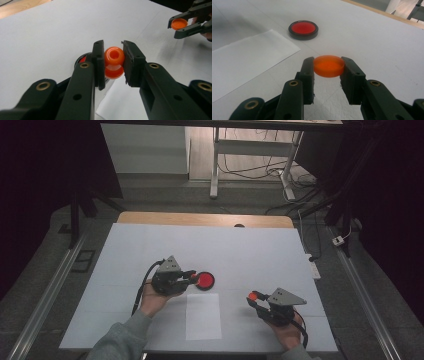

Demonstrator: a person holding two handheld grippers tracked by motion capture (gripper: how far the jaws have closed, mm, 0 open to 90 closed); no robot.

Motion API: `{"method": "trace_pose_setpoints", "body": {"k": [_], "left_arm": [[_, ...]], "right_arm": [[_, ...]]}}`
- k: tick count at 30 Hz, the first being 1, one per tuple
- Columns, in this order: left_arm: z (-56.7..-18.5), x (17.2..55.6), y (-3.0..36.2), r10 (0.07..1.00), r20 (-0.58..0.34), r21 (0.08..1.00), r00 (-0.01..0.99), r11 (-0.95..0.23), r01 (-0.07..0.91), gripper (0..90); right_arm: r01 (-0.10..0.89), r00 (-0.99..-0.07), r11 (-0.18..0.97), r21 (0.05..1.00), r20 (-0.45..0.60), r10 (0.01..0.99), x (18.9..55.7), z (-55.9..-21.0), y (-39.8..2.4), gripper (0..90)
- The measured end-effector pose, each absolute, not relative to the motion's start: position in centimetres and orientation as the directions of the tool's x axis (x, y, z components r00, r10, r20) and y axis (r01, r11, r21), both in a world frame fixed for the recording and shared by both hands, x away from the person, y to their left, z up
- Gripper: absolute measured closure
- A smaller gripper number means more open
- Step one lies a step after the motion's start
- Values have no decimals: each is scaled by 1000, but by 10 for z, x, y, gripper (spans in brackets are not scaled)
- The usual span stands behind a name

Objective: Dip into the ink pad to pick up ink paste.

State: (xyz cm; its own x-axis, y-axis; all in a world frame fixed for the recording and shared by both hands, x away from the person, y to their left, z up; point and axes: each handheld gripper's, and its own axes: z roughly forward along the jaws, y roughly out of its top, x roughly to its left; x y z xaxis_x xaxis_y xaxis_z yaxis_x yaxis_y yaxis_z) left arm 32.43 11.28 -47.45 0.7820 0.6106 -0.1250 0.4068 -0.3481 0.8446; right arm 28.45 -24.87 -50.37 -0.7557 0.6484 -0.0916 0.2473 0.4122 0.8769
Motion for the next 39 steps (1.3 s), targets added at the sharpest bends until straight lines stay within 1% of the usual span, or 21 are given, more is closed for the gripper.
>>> {"method": "trace_pose_setpoints", "body": {"k": [18, 30, 39], "left_arm": [[-493, 348, 98, 613, -120, 816, 781, -387, 429, 726], [-502, 362, 89, 609, -130, 811, 783, -389, 437, 726], [-509, 367, 85, 622, -115, 805, 775, -399, 440, 725]], "right_arm": [[248, -755, 419, 873, -97, 649, 282, -504, -249, 641], [244, -753, 421, 874, -103, 650, 281, -505, -247, 641], [241, -755, 431, 869, -111, 646, 281, -505, -248, 641]]}}
